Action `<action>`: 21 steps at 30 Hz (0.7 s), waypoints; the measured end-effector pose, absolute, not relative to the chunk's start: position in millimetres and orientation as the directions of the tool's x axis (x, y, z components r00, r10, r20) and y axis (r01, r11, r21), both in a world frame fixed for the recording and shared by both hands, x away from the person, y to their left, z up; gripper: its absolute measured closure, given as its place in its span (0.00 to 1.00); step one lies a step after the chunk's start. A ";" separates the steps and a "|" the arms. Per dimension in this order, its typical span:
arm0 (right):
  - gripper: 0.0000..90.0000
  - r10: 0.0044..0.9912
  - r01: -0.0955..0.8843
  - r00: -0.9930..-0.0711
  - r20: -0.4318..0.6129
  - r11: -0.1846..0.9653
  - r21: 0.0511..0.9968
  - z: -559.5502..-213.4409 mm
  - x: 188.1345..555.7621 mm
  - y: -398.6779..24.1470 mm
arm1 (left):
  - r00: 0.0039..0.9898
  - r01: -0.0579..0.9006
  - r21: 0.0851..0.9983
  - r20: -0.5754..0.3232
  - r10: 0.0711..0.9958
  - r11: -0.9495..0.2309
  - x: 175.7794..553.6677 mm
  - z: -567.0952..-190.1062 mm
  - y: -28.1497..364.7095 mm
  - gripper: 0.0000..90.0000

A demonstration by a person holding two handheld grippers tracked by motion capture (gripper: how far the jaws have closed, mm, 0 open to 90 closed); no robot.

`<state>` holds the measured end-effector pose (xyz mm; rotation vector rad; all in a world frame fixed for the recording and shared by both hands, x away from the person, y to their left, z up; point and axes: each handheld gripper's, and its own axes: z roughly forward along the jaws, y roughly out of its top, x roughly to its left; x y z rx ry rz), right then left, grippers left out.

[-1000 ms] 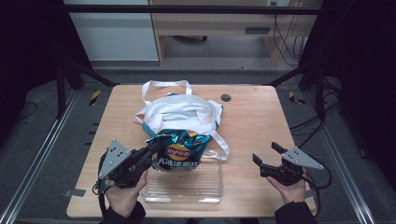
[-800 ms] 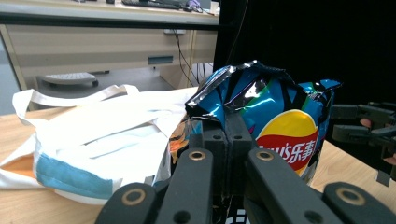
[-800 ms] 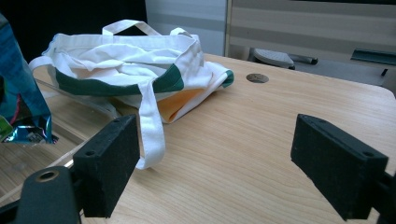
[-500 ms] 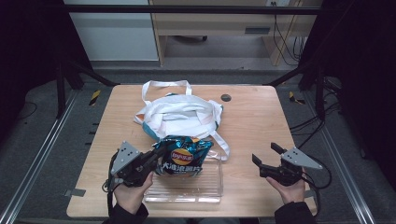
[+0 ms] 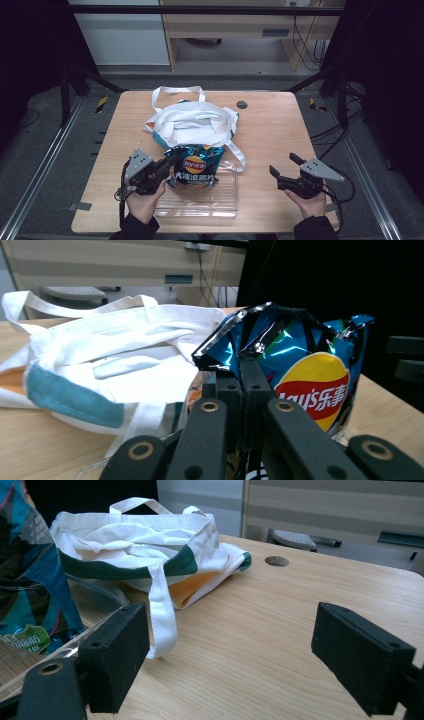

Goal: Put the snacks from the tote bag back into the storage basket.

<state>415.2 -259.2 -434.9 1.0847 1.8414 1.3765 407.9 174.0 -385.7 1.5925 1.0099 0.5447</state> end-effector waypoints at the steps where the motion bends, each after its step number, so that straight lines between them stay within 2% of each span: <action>1: 0.17 0.870 0.258 -0.493 0.013 0.132 0.957 -435.0 415.4 -259.5 | 0.525 0.321 0.947 -0.162 0.836 -0.018 409.6 -386.8 174.3 0.98; 16: 0.17 0.869 0.263 -0.495 0.011 0.137 0.955 -436.1 416.1 -258.6 | 0.507 0.289 0.956 -0.118 0.854 -0.039 428.5 -393.2 174.0 0.93; 21: 0.17 0.869 0.265 -0.495 0.007 0.143 0.954 -436.9 417.0 -258.7 | 0.497 0.268 0.962 -0.089 0.863 -0.055 429.6 -392.7 171.9 0.87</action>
